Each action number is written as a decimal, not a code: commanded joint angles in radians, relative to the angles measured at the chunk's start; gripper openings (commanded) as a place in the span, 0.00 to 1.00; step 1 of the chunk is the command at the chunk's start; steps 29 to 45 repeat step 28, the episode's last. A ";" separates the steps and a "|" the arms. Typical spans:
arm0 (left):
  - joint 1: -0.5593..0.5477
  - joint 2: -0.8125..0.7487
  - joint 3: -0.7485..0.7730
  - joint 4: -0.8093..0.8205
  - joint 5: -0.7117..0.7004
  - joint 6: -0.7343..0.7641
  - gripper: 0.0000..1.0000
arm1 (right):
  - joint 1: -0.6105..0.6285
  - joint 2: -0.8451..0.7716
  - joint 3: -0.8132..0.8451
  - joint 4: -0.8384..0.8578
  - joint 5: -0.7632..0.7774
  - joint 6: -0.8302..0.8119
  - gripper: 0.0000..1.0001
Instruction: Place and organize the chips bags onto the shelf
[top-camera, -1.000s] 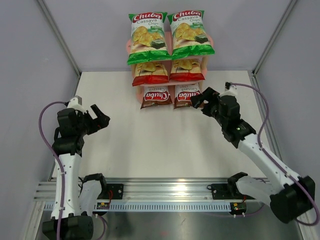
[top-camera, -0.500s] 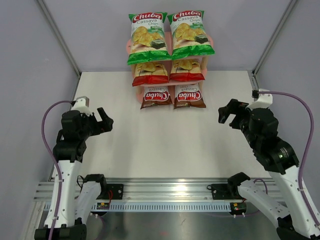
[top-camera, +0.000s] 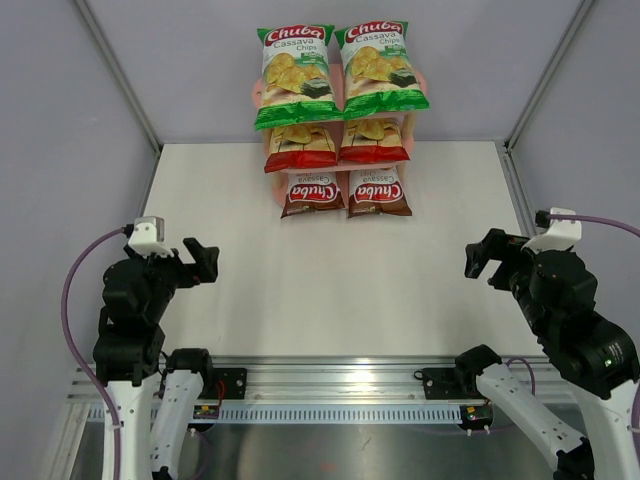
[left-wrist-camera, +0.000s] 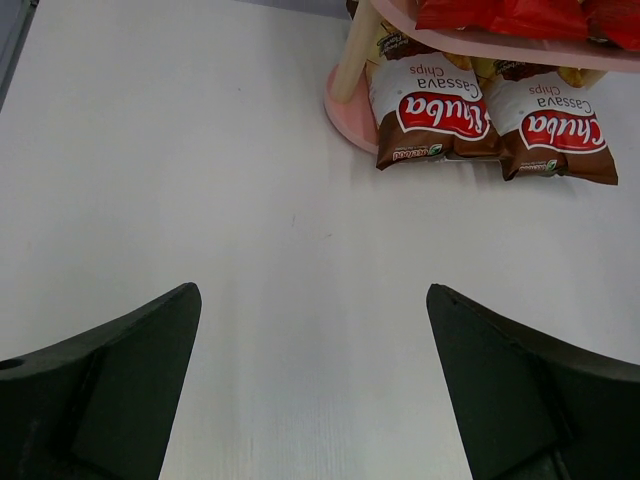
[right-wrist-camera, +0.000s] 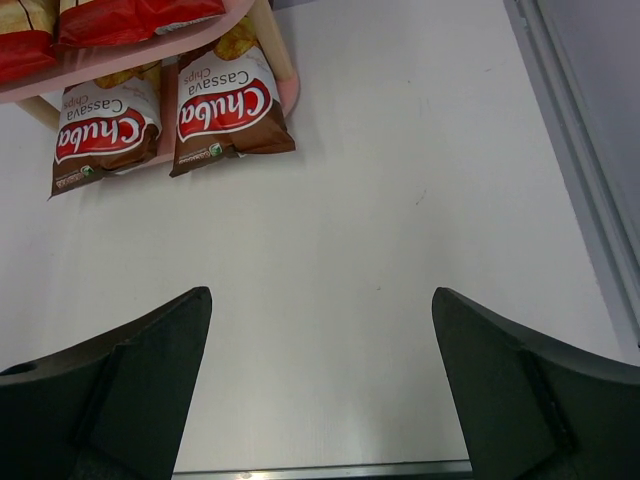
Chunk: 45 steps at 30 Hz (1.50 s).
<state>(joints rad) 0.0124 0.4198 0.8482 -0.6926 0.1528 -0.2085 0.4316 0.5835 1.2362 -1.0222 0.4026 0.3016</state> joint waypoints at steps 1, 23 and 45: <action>-0.005 0.001 -0.011 0.031 0.028 0.029 0.99 | -0.002 -0.013 0.003 -0.026 0.056 -0.041 0.99; -0.048 -0.024 -0.066 0.065 -0.032 0.006 0.99 | -0.002 -0.050 -0.099 0.056 0.033 -0.044 0.99; -0.049 -0.022 -0.067 0.065 -0.039 0.004 0.99 | -0.002 -0.048 -0.096 0.048 0.025 -0.048 1.00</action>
